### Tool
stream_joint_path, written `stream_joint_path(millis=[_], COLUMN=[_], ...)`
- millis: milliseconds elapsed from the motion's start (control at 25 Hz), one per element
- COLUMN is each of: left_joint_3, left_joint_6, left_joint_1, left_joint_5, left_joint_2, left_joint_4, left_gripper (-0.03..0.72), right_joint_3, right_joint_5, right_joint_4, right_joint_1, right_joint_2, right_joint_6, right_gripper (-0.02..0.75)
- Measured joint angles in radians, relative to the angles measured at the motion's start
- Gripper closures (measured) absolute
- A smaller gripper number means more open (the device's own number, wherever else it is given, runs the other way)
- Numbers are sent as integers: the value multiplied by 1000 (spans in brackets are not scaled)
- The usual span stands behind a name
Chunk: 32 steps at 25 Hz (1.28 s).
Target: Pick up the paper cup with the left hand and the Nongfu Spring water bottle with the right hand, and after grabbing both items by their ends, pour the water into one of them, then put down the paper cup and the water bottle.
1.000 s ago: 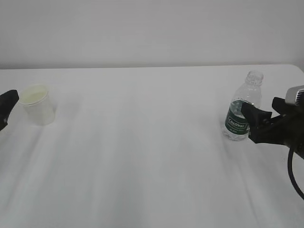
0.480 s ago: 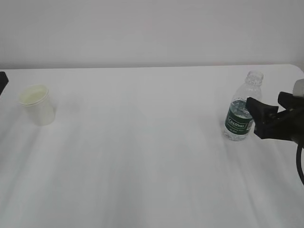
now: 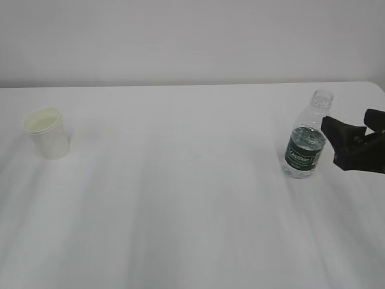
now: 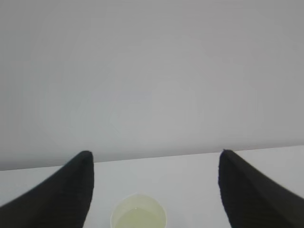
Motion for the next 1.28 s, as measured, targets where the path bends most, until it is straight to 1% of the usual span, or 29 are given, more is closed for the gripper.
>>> stream_joint_path(millis=[600, 880, 1280], left_joint_3=[0, 0, 1], left_joint_6=[-37, -62, -85], left_joint_1=[0, 0, 0], left_joint_5=[191, 294, 409], left_joint_2=[-211, -334, -494], left_joint_4=[-11, -11, -11], left_gripper=[101, 101, 130], right_joint_3=[0, -19, -24], right_joint_5=[215, 355, 442], right_joint_4=[17, 17, 17], right_joint_1=[0, 0, 0], right_joint_2=[-204, -311, -433], right_joint_6=[0, 0, 0], right_gripper=[145, 145, 145])
